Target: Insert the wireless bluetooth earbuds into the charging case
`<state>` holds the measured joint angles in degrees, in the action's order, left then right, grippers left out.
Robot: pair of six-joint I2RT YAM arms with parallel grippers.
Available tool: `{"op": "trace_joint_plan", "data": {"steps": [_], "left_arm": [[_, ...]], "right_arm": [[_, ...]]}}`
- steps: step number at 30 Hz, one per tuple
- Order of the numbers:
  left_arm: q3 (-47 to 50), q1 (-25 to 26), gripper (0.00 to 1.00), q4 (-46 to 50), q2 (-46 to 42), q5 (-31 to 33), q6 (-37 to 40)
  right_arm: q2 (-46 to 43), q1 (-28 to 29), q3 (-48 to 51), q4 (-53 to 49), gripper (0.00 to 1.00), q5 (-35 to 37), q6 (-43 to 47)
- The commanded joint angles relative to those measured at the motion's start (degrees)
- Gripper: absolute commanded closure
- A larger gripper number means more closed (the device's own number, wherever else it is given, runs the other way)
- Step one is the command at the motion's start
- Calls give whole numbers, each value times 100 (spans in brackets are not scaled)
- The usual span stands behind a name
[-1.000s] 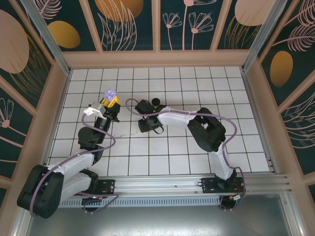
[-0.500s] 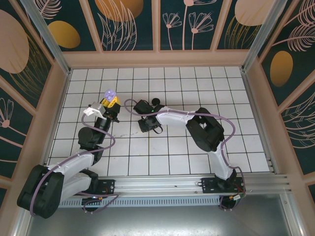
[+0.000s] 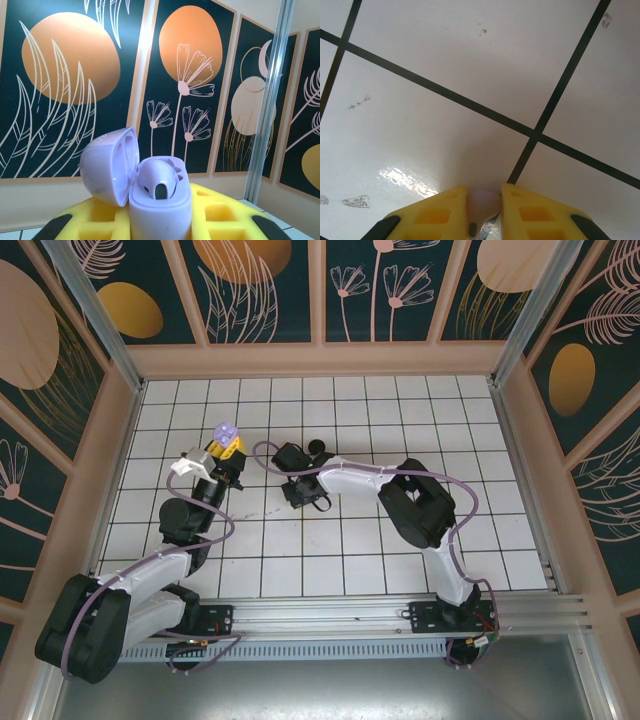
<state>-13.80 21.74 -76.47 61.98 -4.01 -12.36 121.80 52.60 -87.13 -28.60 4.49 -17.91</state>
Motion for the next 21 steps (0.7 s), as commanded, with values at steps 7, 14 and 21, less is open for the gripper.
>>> {"op": "trace_joint_plan", "data": {"steps": [7, 14, 21], "left_arm": [[-70, -35, 100, -49, -71, -198, -92], [-259, -38, 100, 264, -80, -810, 44], [-405, -38, 100, 357, -20, -1905, 322]], "right_arm": [[-421, -56, 43, 1, 83, 207, -53], [-1273, -136, 306, 33, 83, 500, -151], [-2386, -170, 444, -72, 83, 974, -204]]}}
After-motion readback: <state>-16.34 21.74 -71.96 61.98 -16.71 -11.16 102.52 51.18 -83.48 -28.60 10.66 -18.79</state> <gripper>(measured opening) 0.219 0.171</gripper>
